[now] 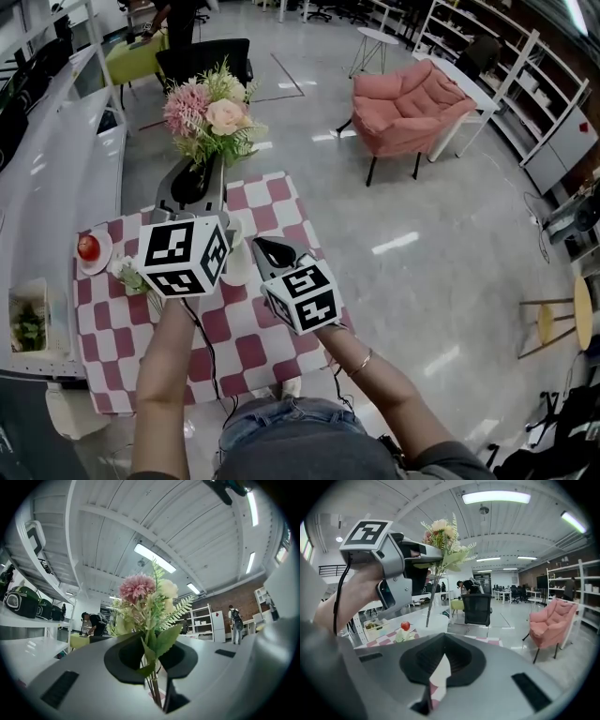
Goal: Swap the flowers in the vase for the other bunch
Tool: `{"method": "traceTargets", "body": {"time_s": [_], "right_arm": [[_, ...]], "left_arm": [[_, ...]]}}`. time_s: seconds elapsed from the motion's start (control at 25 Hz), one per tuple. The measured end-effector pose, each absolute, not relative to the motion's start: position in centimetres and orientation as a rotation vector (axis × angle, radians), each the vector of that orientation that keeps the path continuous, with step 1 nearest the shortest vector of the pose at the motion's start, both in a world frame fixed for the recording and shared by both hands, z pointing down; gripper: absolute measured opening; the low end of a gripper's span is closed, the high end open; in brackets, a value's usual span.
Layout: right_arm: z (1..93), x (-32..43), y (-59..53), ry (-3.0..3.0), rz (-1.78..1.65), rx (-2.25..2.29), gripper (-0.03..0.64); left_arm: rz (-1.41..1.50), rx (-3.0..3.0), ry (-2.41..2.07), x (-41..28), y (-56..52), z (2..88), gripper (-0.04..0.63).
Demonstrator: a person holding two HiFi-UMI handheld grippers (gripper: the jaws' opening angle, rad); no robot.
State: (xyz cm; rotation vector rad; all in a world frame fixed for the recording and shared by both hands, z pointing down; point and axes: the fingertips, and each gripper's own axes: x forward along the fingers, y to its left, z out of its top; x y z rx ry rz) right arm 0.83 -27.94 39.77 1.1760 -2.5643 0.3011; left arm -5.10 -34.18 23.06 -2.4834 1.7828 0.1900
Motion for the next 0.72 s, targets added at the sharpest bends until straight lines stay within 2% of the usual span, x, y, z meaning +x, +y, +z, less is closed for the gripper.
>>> {"method": "traceTargets", "body": {"time_s": [0.72], "right_arm": [[41.8,0.1,-26.1,-2.536,0.341,1.121,0.010]], "left_arm": [[0.045,-2.486,1.878,-5.8,-32.3,27.3,0.107]]}}
